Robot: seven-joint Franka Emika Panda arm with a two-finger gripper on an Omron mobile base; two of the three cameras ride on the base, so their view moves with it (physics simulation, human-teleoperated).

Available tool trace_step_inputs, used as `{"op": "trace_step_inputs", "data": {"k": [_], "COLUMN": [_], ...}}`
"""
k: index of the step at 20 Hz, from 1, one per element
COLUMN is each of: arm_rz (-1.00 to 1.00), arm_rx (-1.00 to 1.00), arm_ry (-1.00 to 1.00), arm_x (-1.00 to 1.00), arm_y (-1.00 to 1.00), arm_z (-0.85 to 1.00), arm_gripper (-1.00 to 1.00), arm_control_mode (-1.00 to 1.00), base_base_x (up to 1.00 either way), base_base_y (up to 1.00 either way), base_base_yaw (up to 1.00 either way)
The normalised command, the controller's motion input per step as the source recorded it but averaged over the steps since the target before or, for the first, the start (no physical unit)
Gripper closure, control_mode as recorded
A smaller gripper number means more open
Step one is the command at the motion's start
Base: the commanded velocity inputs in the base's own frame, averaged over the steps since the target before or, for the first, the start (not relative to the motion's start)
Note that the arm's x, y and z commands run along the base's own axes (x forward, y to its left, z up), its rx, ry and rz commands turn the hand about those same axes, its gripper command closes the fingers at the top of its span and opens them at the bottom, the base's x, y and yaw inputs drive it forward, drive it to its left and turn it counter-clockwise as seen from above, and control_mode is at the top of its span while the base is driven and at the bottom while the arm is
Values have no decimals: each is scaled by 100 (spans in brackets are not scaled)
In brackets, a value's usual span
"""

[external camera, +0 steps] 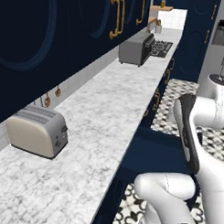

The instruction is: Take a straw from the drawer in front and place it inside the glass cup on the dining counter.

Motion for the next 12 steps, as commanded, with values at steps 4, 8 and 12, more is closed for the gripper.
{"op": "trace_step_inputs", "data": {"k": [4, 8, 12], "arm_rz": [0, 0, 0], "arm_rx": [0, 0, 0], "arm_ry": [0, 0, 0], "arm_x": [0, 0, 0], "arm_y": [0, 0, 0], "arm_z": [0, 0, 0], "arm_gripper": [100, 100, 100], "arm_control_mode": [100, 100, 100], "base_base_x": [-100, -93, -23], "base_base_y": [-1, -36, -87], "base_base_yaw": [-3, -19, -48]}}
